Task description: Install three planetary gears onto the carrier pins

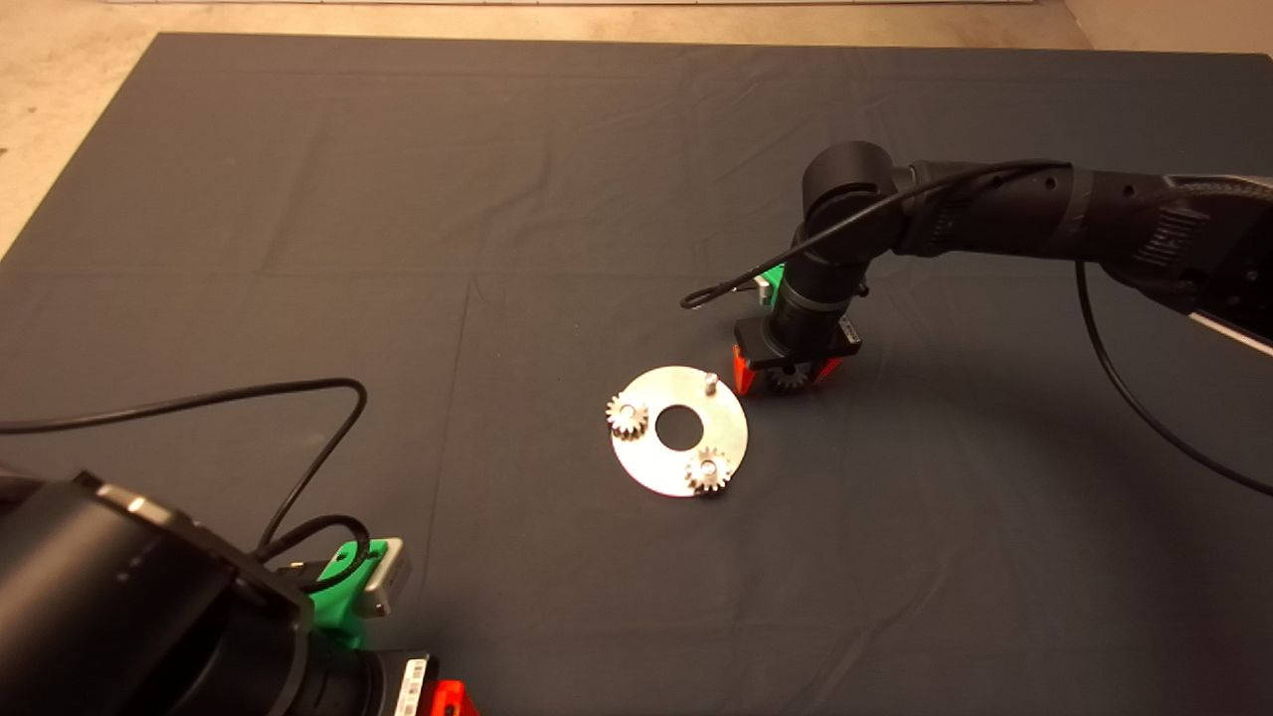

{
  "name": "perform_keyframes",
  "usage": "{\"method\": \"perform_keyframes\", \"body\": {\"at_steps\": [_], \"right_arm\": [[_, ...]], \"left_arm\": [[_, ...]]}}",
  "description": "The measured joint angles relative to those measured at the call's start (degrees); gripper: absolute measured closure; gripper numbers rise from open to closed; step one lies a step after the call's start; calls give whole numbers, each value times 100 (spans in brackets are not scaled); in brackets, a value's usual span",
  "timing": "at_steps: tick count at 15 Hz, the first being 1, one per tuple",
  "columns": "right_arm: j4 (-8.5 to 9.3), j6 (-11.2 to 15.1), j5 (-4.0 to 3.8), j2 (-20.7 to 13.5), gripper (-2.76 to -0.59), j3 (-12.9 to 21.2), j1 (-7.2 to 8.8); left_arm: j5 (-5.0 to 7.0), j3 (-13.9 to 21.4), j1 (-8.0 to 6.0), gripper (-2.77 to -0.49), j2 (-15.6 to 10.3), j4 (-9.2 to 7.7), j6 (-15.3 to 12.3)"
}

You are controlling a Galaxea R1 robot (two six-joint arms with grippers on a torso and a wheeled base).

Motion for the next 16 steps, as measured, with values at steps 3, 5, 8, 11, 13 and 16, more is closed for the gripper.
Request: {"method": "perform_keyframes", "body": {"at_steps": [3, 5, 8, 11, 13, 16], "right_arm": [[-2, -55, -2, -28, -198, -51, 7], [-7, -80, -2, -34, -194, -78, 22], [-13, -163, -2, -50, -182, -119, 30], [-16, -204, -2, -87, -167, -168, 57], [-19, -227, 17, -108, -158, -183, 101], [-18, -246, 15, -111, -152, -185, 110]], "left_arm": [[-2, 0, 30, -277, 2, 0, 11], [0, 0, 35, -277, 0, -2, 13], [0, 0, 97, -277, 0, -2, 13], [0, 0, 124, -277, 0, 0, 25], [0, 0, 124, -277, 2, 0, 39], [-2, 0, 124, -277, 2, 0, 57]]}}
